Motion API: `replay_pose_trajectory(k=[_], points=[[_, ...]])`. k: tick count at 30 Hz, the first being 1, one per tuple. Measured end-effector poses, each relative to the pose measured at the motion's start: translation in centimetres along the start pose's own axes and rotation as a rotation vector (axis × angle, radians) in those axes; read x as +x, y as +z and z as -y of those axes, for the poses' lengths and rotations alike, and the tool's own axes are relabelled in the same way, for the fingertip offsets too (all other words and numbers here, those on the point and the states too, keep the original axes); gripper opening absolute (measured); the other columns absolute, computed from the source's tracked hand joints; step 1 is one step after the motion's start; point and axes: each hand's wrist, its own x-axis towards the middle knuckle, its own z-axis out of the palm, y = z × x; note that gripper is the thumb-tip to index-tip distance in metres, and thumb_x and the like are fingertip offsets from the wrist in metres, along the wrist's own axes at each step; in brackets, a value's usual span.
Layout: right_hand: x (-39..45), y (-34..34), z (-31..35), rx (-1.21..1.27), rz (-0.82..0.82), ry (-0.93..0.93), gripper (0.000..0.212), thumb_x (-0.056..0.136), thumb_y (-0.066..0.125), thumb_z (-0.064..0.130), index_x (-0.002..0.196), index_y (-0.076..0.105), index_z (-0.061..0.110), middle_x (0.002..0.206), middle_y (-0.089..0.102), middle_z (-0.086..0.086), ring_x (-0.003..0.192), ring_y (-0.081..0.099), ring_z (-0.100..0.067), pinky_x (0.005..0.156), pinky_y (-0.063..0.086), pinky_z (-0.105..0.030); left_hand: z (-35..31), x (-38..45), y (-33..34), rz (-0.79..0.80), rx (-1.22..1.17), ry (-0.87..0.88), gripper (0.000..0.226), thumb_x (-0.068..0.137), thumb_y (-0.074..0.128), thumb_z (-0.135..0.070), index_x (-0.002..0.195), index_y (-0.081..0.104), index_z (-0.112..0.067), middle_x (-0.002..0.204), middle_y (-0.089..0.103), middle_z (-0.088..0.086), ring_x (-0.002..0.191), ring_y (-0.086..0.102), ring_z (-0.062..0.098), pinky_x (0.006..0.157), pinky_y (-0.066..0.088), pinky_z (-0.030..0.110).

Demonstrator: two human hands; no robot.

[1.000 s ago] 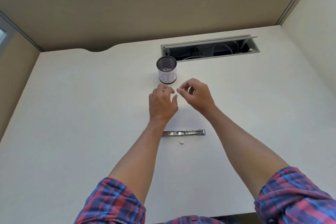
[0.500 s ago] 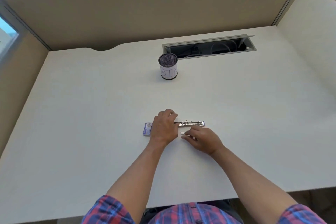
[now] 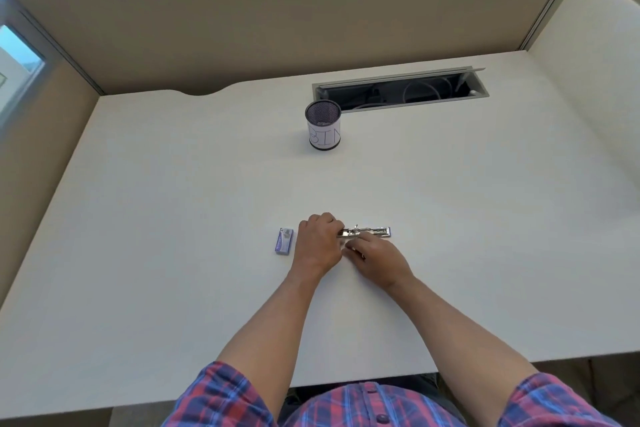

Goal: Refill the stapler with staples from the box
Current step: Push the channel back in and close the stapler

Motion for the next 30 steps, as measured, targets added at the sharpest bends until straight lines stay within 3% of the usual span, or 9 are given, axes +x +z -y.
replay_pose_trajectory(k=[5,11,21,25,30], points=[[-0.2,0.3,0.6,-0.027,0.011,0.054,0.021,0.101,0.063,0.018,0.107,0.07,0.0,0.109,0.067,-0.014,0.077,0.066,-0.041,0.056,0.048,-0.045,-0.1,-0.2,0.4,-0.009,0.015,0.022,0.019,0.094,0.062,-0.021,0.111,0.071,-0.024,0.115,0.064,-0.005,0.11,0.056,0.023,0.091,0.033,0.036],[-0.9,0.3,1.1,-0.057,0.009,0.044,0.016,0.097,0.068,0.011,0.096,0.066,-0.005,0.104,0.062,-0.019,0.064,0.06,-0.041,0.048,0.042,-0.043,0.1,-0.2,0.6,-0.026,0.018,0.04,0.018,0.095,0.063,-0.02,0.11,0.071,-0.025,0.111,0.064,-0.005,0.107,0.056,0.024,0.088,0.032,0.035],[-2.0,0.0,1.0,-0.057,-0.043,0.028,0.009,0.095,0.068,0.01,0.101,0.068,0.003,0.099,0.068,-0.011,0.092,0.064,-0.034,0.06,0.053,-0.043,0.2,-0.2,0.1,-0.004,-0.078,0.003,0.024,0.091,0.068,-0.014,0.112,0.072,-0.024,0.11,0.065,-0.005,0.106,0.057,0.022,0.089,0.035,0.033],[-2.4,-0.4,0.4,-0.049,-0.082,-0.026,0.005,0.088,0.074,-0.003,0.092,0.073,-0.002,0.084,0.065,-0.017,0.077,0.065,-0.038,0.052,0.055,-0.045,0.6,-0.4,0.0,-0.002,-0.146,-0.006,0.027,0.089,0.07,-0.01,0.114,0.074,-0.02,0.11,0.069,-0.001,0.104,0.061,0.024,0.092,0.042,0.036],[-2.5,-1.2,-0.2,0.027,-0.101,0.011,0.005,0.086,0.076,-0.003,0.089,0.075,0.001,0.084,0.067,-0.014,0.074,0.065,-0.035,0.062,0.052,-0.036,0.8,-0.6,-0.3,-0.006,-0.175,-0.001,0.025,0.088,0.072,-0.01,0.112,0.075,-0.018,0.11,0.07,0.001,0.104,0.062,0.025,0.094,0.045,0.04]])
